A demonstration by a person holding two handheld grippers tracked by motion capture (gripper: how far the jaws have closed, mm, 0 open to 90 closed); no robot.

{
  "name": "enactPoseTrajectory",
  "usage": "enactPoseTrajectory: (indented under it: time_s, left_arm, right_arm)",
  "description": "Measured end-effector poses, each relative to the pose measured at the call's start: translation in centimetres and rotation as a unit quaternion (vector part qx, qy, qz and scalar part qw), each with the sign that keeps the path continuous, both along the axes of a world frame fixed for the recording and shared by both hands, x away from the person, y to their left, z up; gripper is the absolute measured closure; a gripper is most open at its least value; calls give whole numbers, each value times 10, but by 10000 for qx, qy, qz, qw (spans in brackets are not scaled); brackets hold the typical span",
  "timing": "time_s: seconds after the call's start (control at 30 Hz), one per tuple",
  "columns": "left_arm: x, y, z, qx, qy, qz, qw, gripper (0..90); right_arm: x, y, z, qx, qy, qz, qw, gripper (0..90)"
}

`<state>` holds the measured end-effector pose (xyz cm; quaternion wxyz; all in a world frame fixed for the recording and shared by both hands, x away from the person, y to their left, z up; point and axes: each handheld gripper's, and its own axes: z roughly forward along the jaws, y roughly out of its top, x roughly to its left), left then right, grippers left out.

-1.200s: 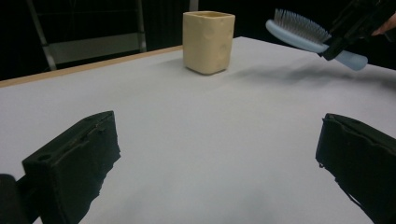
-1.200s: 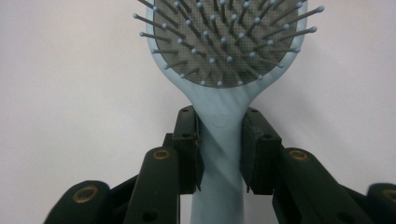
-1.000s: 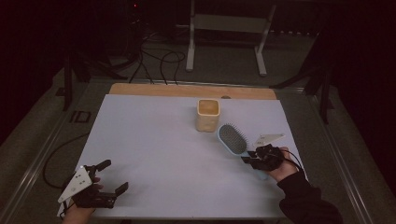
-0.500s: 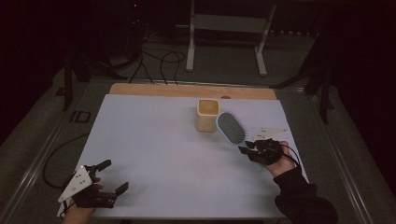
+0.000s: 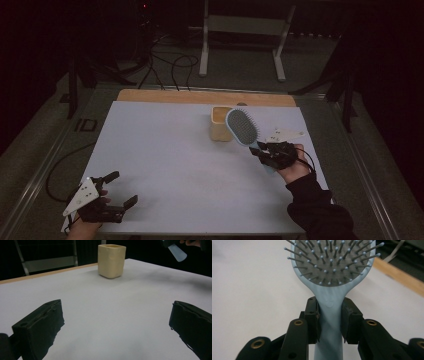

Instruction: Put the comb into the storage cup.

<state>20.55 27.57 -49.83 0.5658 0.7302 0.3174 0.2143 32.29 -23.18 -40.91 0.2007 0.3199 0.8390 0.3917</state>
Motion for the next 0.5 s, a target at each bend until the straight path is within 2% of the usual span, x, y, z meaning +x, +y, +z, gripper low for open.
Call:
enactPoseTrajectory:
  time_s: [0.33,0.37,0.43,0.5]
  left_arm:
    - [0,0,0,-11,-3,-4,10000,0]
    - [0,0,0,-12,-3,-6,10000,0]
    - [0,0,0,-14,-2,-3,10000,0]
    - [0,0,0,-9,-2,-5,10000,0]
  right_arm:
    - [7,1,13,182,-179,-113,9996,703]
    - [11,2,18,227,-257,-147,9993,703]
    - [12,2,20,249,-253,-150,9993,704]
    - [14,3,23,278,-348,-174,9989,703]
